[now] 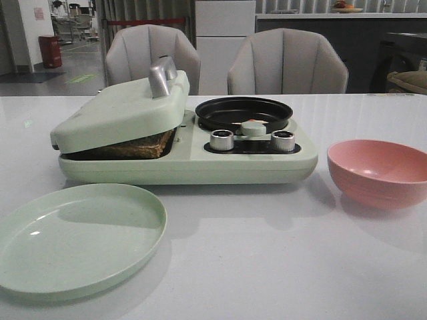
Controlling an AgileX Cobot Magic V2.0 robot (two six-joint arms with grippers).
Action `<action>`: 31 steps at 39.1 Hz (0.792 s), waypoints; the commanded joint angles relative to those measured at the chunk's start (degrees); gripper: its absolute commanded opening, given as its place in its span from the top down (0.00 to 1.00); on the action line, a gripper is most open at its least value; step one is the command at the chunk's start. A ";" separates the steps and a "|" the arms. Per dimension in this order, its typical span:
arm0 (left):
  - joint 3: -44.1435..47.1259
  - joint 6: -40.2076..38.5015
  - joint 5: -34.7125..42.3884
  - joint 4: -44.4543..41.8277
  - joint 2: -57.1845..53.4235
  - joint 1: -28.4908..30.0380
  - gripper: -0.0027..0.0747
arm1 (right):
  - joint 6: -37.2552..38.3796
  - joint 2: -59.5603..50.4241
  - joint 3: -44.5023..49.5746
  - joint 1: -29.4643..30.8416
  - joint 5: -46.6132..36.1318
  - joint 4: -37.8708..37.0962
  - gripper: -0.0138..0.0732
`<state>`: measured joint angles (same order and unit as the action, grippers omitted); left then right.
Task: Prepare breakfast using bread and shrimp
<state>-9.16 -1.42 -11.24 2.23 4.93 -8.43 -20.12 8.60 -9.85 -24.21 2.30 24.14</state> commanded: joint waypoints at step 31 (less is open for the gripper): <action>10.73 -7.55 12.31 -4.59 -6.25 4.78 0.82 | -0.62 0.37 -1.45 -0.06 -4.20 0.27 0.67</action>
<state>0.32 -8.20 -3.06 -2.25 -0.25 -2.96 -20.12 8.60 -9.85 -24.21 2.30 24.14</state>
